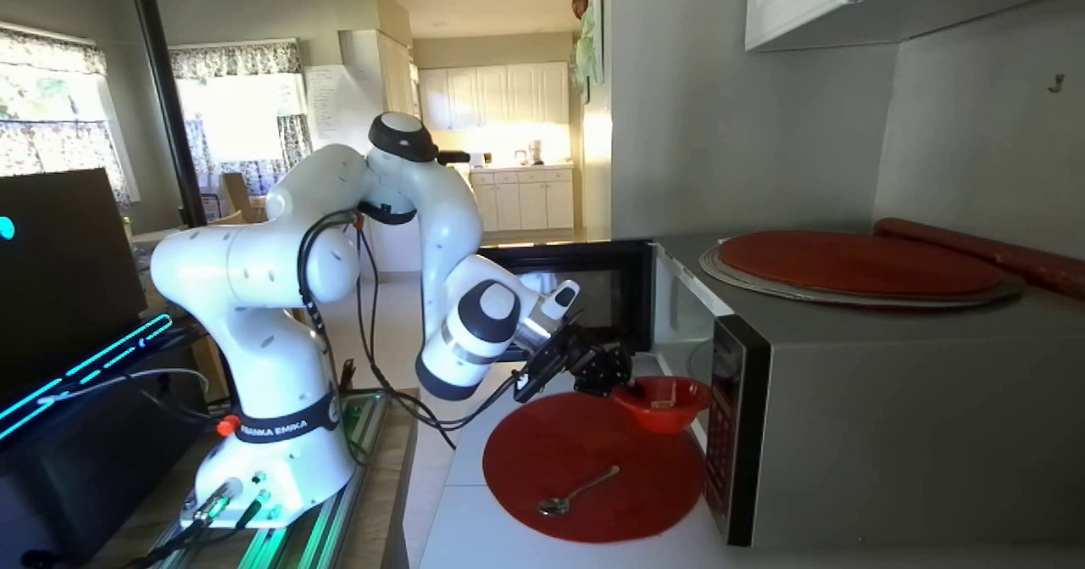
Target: Remove the orange bowl from the microwave
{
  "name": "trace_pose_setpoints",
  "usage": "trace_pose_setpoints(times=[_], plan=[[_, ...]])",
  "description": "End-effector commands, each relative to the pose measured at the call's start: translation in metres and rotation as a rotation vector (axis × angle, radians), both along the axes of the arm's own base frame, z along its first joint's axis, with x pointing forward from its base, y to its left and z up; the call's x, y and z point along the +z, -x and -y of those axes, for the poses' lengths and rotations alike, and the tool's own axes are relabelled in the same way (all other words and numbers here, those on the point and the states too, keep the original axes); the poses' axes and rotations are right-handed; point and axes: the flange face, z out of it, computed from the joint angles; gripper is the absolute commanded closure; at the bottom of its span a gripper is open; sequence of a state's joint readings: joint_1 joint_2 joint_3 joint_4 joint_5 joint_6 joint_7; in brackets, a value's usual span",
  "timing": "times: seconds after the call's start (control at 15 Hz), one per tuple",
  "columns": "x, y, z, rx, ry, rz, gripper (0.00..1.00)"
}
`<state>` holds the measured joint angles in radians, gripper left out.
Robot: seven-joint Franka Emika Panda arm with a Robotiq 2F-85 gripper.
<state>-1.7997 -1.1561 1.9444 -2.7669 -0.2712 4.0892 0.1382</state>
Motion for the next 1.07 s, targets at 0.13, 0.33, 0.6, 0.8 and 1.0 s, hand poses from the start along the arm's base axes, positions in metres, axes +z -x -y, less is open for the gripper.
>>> trace_pose_setpoints(times=[0.13,0.33,0.6,0.8,1.0], plan=[[-0.008,0.001,0.015,-0.111,-0.01,-0.092,0.99],[-0.009,0.003,0.02,-0.15,-0.026,-0.119,0.99],[-0.001,0.003,0.024,-0.168,-0.054,-0.127,0.99],[0.002,0.005,0.032,-0.209,-0.064,-0.14,0.99],[0.004,0.007,0.039,-0.248,-0.078,-0.153,0.99]])
